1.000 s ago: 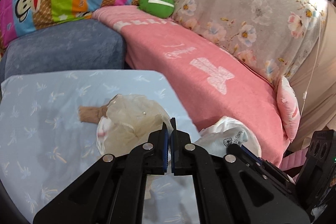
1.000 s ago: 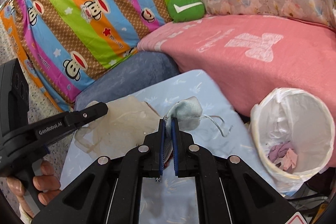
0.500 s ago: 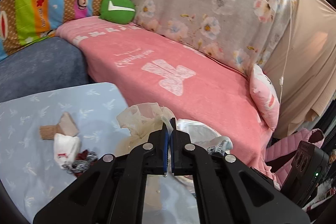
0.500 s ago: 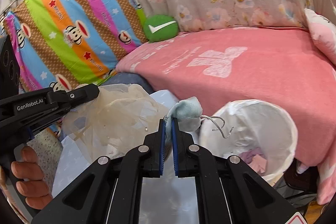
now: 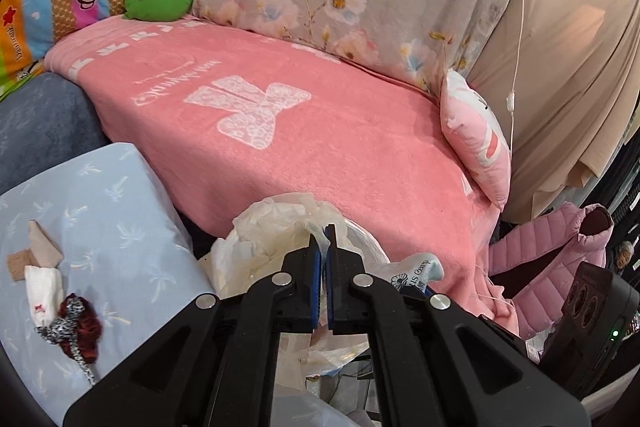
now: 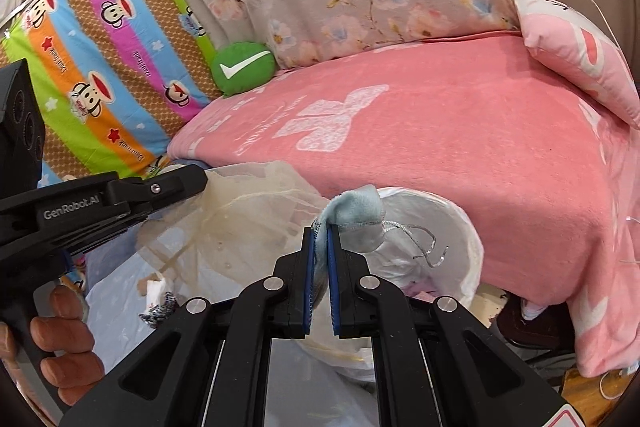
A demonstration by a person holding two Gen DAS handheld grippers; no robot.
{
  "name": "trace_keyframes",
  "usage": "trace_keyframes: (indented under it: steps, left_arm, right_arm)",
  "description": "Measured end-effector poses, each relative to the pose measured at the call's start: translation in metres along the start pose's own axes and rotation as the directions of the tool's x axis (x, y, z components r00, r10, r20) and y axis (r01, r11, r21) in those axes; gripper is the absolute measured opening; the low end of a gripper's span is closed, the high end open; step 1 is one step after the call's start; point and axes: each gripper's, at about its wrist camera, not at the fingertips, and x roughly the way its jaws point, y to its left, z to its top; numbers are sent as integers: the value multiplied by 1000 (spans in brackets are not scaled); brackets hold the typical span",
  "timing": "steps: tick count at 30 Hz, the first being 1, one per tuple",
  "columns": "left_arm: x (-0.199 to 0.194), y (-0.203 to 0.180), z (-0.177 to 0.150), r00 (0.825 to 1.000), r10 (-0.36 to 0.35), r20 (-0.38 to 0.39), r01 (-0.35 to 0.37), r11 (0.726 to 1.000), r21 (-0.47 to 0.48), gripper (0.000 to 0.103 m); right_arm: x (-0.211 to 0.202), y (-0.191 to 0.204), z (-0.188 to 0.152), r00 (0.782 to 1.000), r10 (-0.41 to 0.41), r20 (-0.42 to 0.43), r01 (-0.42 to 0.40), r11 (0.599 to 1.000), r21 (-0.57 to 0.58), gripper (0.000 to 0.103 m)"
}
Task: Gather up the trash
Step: 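Carry the mesh pouf and grey-blue cloth over the wastebasket and open both tools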
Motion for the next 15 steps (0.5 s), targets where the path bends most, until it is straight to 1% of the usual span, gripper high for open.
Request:
trace_keyframes:
  steps: [4,7,9,10,11,13,15]
  left_arm:
    - [18,-5,-2,1000,-7,-16,7,1000,-7,2]
    - [32,-9,-5,999,11,-34,-10,1000,7,2]
    - [39,-9,-7,999,18,-49,-18,1000,7,6]
    - [42,-8,-8,998,19,-57,-19,1000,2,17]
    - [44,-7,-8,998,25,-60,-25,1000,-3,35]
    - [44,-6,-9,998,49,-44,-50,999,-11,58]
    - [43,-6,-9,997,69,-28,-69,998,-1,59]
  right_arm:
    - [8,-14,2,1000,-15,-6,15,1000,16,6]
    - [13,-22,2,1000,-25,-12,25,999,24,6]
    - [15,-25,3,999,-28,-15,29,999,25,6]
    - [16,-27,2,999,-30,-16,31,999,25,6]
    - [18,-28,3,999,-32,-19,33,999,25,6]
    - [20,-30,4,999,-34,-20,34,999,25,6]
    - [23,-30,5,999,-36,-22,36,999,22,6]
